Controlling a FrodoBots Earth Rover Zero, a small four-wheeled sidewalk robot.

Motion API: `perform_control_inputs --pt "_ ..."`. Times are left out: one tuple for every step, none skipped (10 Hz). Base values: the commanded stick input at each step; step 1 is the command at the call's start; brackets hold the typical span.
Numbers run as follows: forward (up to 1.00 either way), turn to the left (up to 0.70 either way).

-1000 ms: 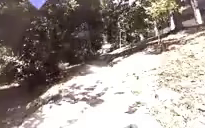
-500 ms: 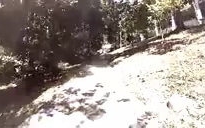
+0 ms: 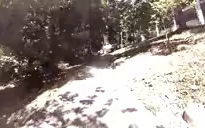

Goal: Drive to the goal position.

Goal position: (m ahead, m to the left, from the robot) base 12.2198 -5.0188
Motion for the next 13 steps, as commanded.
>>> perform_control_inputs --pt "0.50 0.00" --pt "0.50 0.00" --pt "0.50 0.00" --pt "0.50 0.00" --pt "0.50 0.00" --pt "0.50 0.00" --pt "0.50 0.00" --pt "0.50 0.00" --pt "0.50 0.00" --pt "0.50 0.00" --pt "0.50 0.00" --pt "0.50 0.00" --pt "0.50 0.00"
